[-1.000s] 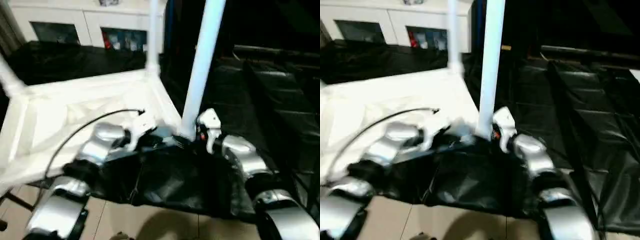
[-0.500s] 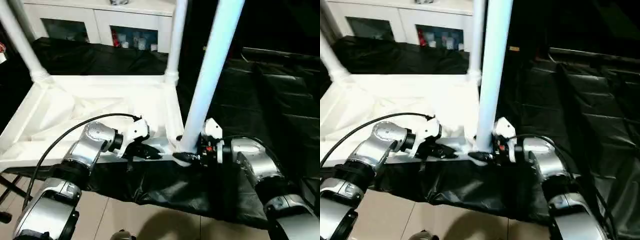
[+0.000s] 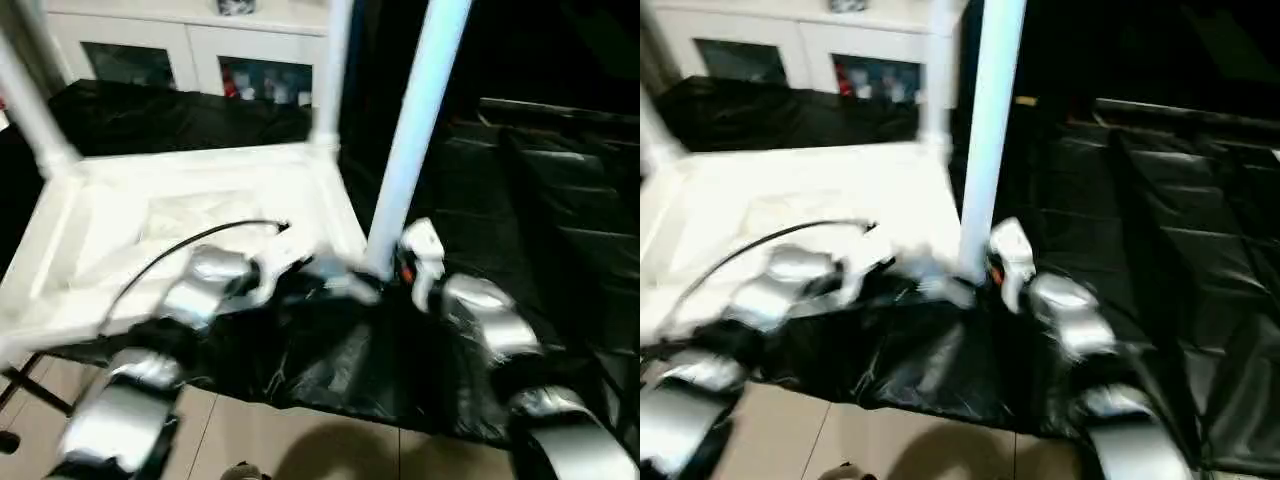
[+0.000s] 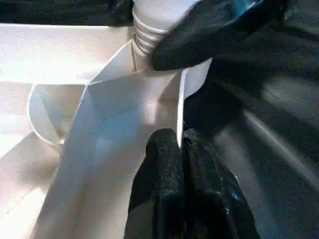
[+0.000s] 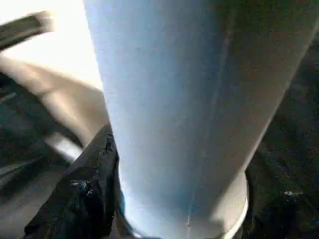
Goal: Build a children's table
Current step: Rotate leg to tighten
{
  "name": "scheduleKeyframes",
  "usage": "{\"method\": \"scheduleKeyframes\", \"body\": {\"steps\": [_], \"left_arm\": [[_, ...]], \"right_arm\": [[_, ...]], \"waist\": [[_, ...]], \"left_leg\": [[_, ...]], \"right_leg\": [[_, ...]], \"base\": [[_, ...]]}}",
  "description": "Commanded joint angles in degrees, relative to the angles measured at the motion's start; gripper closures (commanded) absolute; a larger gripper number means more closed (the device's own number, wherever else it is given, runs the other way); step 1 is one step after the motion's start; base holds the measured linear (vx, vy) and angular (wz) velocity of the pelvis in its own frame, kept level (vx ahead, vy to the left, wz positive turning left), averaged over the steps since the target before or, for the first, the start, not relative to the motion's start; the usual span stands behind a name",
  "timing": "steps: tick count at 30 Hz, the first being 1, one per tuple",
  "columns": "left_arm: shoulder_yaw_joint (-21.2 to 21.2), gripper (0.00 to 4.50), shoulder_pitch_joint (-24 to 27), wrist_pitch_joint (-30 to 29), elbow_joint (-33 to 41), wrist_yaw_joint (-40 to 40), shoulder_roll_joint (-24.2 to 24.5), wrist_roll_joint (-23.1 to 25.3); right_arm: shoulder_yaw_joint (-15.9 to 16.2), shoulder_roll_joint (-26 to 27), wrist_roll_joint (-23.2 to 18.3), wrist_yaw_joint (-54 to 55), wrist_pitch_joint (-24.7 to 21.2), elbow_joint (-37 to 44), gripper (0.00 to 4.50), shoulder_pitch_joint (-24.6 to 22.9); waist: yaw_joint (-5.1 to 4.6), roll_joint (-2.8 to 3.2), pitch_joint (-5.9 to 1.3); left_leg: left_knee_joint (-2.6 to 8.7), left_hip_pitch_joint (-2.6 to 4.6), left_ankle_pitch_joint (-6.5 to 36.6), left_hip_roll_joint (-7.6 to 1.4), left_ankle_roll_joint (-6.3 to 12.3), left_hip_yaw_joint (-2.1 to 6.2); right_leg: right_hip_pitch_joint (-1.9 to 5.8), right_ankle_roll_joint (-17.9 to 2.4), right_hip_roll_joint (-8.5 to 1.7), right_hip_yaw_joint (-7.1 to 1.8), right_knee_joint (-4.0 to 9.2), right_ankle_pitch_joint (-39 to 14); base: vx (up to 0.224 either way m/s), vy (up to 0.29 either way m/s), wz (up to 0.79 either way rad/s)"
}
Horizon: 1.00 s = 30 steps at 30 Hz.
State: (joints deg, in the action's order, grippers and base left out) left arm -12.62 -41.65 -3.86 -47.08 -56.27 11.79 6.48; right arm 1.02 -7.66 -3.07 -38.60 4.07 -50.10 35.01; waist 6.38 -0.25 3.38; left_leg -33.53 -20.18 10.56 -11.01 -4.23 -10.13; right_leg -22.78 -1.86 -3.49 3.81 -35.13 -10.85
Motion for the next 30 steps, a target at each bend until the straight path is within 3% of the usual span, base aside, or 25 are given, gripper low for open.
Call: {"method": "scheduleKeyframes", "body": {"steps": [1,5,7,13,14,16,20,23,24,25,27,28,30], "left_arm": [[0.28,4.50,-2.57,-0.90,-0.48,7.54,-4.52,-0.56],[0.09,4.50,-4.18,-0.71,-2.60,11.11,-7.37,0.18],[-0.08,4.50,-4.23,-0.16,-2.63,10.87,-7.44,0.38],[-0.50,4.50,-3.13,1.21,-0.83,6.80,-6.16,-0.04],[-0.82,4.50,-2.14,2.25,0.44,3.51,-4.97,-0.78],[-1.05,4.50,-1.27,3.42,1.26,0.85,-3.85,-1.33],[-1.40,4.50,0.19,3.54,3.16,-3.22,-2.05,-2.25],[-1.32,4.50,0.95,4.13,4.25,-6.26,-0.89,-3.21],[-1.44,4.50,1.31,4.71,4.74,-7.94,-0.04,-3.45],[-1.50,4.50,1.63,4.97,5.18,-9.52,0.73,-3.70],[-1.58,4.50,2.11,5.46,5.89,-12.11,2.11,-4.02],[-1.58,4.50,2.17,5.43,5.99,-12.40,2.28,-4.06],[-1.60,4.50,2.54,5.43,6.70,-13.93,3.31,-4.26]], "right_arm": [[4.46,5.06,3.13,3.12,-0.83,-2.46,1.80,0.10],[2.20,8.92,2.97,11.99,-0.90,-6.04,1.80,2.86],[1.31,9.38,2.35,12.15,0.31,-6.11,1.24,3.35],[1.24,7.85,1.99,9.60,1.81,-6.56,0.87,4.03],[2.09,6.35,2.31,6.16,2.94,-6.30,0.75,3.90],[2.88,4.81,2.43,1.70,4.26,-5.79,0.75,3.48],[3.78,2.04,1.20,-7.48,5.18,-3.60,0.75,2.04],[4.47,0.29,-0.15,-14.08,5.23,-1.62,0.75,1.02],[5.04,-0.82,-0.82,-17.92,5.11,-0.34,0.75,0.36],[5.56,-1.80,-1.37,-21.36,5.05,0.81,0.75,-0.25],[6.40,-3.36,-2.18,-26.87,4.61,2.70,0.75,-1.26],[6.51,-3.54,-2.26,-27.46,4.49,2.93,0.99,-1.39],[7.10,-4.55,-2.71,-30.92,3.81,4.41,1.07,-2.22]], "waist": [[-0.28,-0.24,-3.57],[-0.37,-0.26,-3.89],[-0.24,-0.22,-3.91],[-0.32,-0.15,-3.80],[-0.21,0.37,-3.86],[-0.31,0.04,-4.10],[-0.26,0.06,-4.10],[0.06,0.19,-3.99],[0.18,0.64,-3.95],[0.29,0.30,-3.92],[0.31,0.29,-3.86],[0.41,0.38,-3.86],[0.47,0.11,-3.85]], "left_leg": [[4.25,0.38,11.95,-2.30,0.45,0.88],[4.06,0.25,9.70,-2.16,1.45,0.78],[4.00,0.07,8.85,-2.24,2.49,0.70],[4.09,0.13,9.76,-2.34,2.92,0.70],[4.09,0.19,9.85,-2.40,2.81,0.83],[3.87,-0.12,9.28,-2.35,3.31,0.74],[3.54,-0.30,7.03,-2.50,5.35,0.49],[3.60,-0.12,7.93,-2.66,5.66,0.47],[3.56,-0.10,8.48,-2.65,5.61,0.53],[3.58,-0.15,9.31,-2.66,5.66,0.49],[3.67,-0.14,9.56,-2.80,5.52,0.51],[3.69,-0.13,9.84,-2.83,5.31,0.53],[3.71,-0.03,10.00,-2.83,5.10,0.53]], "right_leg": [[2.55,-10.15,-5.41,-3.09,5.01,-17.10],[2.74,-10.84,-5.27,-3.08,4.58,-12.60],[2.92,-11.36,-5.31,-3.08,4.36,-9.83],[2.98,-11.91,-5.39,-3.05,4.45,-10.28],[2.97,-12.07,-5.43,-3.05,4.41,-9.98],[3.34,-12.73,-5.34,-3.01,4.04,-7.17],[3.40,-14.52,-5.18,-2.85,3.51,-2.60],[3.23,-14.43,-5.21,-2.74,3.78,-4.99],[3.19,-14.42,-5.17,-2.73,3.84,-5.81],[3.31,-14.13,-5.17,-2.76,3.99,-6.67],[3.09,-14.15,-5.16,-2.78,4.00,-7.47],[3.04,-14.01,-5.22,-2.81,4.00,-8.43],[3.01,-13.75,-5.24,-2.79,4.12,-9.40]], "base": [[0.000,0.000,0.00],[0.000,0.000,0.00],[0.000,0.000,0.00],[0.000,0.000,0.00],[0.000,0.000,0.00],[0.000,0.000,0.00],[0.000,0.000,0.00],[0.000,0.000,0.00],[0.000,0.000,0.00],[0.000,0.000,0.00],[0.000,0.000,0.00],[0.000,0.000,0.00],[0.000,0.000,0.00]]}}
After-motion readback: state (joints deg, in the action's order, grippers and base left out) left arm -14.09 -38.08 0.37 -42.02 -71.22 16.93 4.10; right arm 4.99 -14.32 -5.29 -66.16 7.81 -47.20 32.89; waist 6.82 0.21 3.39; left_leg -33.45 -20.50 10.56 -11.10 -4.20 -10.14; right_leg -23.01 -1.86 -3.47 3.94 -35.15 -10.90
